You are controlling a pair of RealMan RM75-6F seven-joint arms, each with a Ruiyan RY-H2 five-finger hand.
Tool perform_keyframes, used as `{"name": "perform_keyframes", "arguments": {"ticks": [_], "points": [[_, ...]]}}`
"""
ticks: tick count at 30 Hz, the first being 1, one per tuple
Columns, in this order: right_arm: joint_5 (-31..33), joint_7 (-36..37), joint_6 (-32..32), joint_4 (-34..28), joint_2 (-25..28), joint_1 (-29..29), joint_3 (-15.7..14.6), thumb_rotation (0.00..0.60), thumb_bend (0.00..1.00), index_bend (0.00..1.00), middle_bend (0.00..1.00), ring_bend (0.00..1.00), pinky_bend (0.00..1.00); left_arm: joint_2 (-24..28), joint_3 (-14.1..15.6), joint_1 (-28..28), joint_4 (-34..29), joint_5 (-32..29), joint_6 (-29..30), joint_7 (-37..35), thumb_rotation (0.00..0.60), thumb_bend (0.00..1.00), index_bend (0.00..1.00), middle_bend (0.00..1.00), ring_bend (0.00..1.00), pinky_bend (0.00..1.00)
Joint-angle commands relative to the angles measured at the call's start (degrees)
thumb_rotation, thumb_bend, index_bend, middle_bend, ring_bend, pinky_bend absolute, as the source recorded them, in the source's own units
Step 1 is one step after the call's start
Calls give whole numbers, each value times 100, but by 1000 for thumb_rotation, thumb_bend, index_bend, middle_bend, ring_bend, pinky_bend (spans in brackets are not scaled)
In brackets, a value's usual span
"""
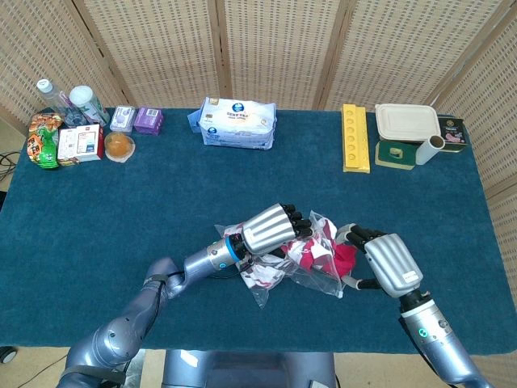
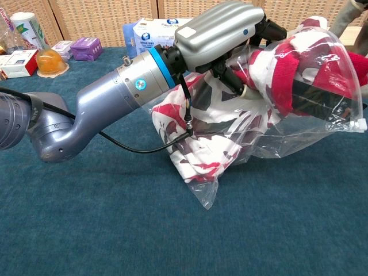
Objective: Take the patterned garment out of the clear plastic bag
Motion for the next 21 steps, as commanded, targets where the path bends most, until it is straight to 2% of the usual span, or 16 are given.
{"name": "perform_keyframes", "arguments": {"ticks": [1,17,21], "points": [[64,-46,-54,-32,-1,48,17,600,136,340,311,456,527,-16,-5,-12,3,-11,-9,5,600,427,791,680,636,628],[415,-279,-240,-85,-107,297,103,600,129,373,321,472,561,-109,2,-64,14,-39,-10,21,600,427,790,680,634,627],[490,-407,-268,-37,-167,348,111,600,159,383,330,501,593,-123,-22,-80,5,-64,1,15,600,427,790,680,634,627]]}}
